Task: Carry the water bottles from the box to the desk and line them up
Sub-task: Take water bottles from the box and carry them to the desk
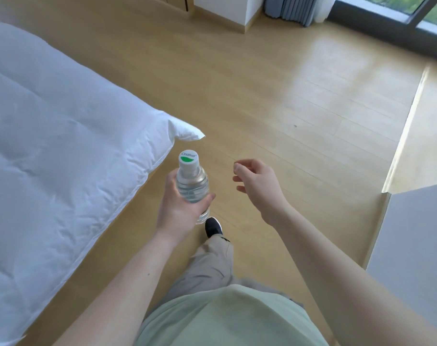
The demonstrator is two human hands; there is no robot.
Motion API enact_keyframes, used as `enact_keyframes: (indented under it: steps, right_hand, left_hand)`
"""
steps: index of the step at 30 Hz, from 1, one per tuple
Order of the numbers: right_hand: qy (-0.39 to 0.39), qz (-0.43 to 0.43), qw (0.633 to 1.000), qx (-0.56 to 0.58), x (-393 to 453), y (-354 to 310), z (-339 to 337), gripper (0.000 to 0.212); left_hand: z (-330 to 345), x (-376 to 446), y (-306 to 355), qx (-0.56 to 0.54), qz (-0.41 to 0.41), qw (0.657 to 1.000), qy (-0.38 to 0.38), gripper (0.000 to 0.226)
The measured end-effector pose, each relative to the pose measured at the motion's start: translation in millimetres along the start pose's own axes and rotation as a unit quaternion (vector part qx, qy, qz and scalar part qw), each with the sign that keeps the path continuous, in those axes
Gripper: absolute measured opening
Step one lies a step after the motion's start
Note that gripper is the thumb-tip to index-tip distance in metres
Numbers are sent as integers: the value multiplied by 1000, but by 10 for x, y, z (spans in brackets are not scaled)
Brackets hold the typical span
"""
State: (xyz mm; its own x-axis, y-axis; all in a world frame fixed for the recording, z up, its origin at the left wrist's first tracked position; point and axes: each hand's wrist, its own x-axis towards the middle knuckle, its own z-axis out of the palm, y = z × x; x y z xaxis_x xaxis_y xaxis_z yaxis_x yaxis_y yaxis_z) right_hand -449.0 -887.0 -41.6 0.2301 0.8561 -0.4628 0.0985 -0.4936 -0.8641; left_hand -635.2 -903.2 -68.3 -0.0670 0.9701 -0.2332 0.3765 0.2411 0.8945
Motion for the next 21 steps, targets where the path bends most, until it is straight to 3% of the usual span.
enact_keyframes:
  steps: [12,21]
  right_hand:
    - [24,5,1000,-8,1566,-943,142,14]
    - [15,9,1000,-20,2444,-1351,198,9]
  left_hand:
    - [38,1860,515,3,19,999,-50,63]
    - [154,2765,737,1,18,999,-26,71]
